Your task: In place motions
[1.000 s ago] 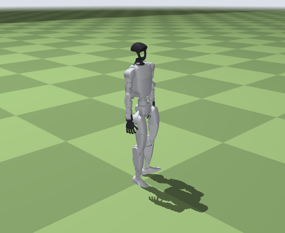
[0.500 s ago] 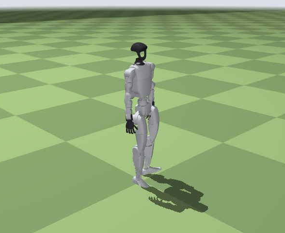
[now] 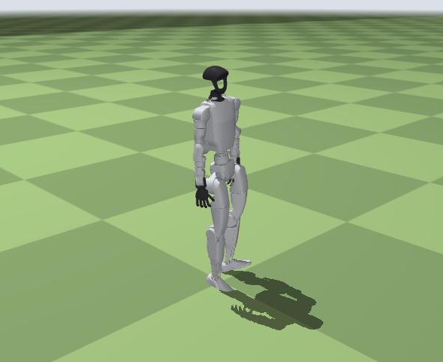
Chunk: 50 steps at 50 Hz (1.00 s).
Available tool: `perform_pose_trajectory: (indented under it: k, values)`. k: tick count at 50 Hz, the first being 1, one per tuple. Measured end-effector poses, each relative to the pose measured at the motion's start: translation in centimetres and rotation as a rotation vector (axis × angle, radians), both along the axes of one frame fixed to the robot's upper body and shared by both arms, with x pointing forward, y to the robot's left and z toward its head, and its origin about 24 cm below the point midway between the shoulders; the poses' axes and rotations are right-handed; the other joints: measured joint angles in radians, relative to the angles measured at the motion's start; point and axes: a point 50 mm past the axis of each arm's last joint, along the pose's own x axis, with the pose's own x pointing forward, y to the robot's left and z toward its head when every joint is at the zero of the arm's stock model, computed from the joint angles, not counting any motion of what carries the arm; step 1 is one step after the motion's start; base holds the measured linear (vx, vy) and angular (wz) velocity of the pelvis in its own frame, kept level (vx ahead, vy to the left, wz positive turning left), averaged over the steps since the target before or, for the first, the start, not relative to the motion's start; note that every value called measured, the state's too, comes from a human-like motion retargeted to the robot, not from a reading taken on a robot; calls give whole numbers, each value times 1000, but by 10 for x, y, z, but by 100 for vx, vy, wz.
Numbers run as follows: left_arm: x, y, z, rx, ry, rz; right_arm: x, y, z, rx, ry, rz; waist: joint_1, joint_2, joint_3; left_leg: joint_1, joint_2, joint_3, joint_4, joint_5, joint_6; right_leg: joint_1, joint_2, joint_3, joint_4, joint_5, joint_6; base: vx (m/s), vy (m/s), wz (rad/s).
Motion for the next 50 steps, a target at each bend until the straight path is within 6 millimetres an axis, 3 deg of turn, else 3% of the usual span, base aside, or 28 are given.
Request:
perform_pose_trajectory:
  k: [50]
  values:
    - [-4,0,1,-23,9,3,-2,2,0,48,23,-5,-20,-5,2,5,-2,-25,-2,5,1,3,-3,-23,4,0,-2,0,0,0]
